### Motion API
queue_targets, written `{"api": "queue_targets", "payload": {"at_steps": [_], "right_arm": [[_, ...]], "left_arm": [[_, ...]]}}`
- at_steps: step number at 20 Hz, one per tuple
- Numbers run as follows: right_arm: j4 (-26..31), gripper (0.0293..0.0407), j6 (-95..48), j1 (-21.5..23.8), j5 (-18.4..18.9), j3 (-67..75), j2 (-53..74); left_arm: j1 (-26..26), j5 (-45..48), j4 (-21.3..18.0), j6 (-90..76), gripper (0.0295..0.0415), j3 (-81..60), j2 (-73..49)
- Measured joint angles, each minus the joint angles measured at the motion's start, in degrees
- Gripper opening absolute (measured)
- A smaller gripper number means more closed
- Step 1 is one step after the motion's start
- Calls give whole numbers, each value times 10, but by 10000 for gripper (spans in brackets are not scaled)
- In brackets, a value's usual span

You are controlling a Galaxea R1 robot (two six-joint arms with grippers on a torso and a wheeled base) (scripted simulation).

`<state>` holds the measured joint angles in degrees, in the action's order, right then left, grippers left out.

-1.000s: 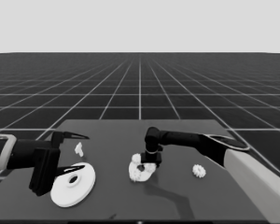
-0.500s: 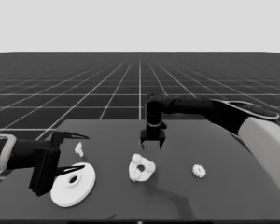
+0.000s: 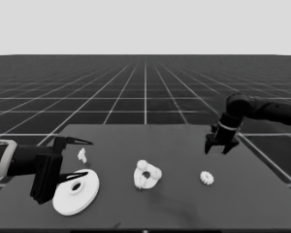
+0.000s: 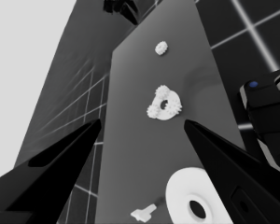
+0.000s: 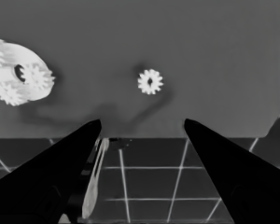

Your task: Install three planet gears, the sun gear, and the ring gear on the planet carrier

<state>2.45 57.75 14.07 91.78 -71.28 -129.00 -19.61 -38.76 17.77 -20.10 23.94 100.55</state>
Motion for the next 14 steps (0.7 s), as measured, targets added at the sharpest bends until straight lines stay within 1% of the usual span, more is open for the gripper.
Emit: {"api": "queue_targets", "payload": {"at_steps": [5,6,7,8,9,10,14], "right_arm": [[-1,385,-36,1,2,-22,15],[-85,385,-35,-85,-59,-13,19],[-136,385,-40,-159,-96,-32,11],[-163,385,-47,-199,-119,-57,-2],[-177,385,-53,-220,-133,-77,-11],[-184,385,-57,-232,-142,-90,-18],[-192,385,-63,-245,-153,-107,-26]], "left_arm": [[0,0,0,0,385,0,0],[0,0,0,0,385,0,0],[0,0,0,0,385,0,0],[0,0,0,0,385,0,0],[0,0,0,0,385,0,0],[0,0,0,0,385,0,0],[0,0,0,0,385,0,0]]}}
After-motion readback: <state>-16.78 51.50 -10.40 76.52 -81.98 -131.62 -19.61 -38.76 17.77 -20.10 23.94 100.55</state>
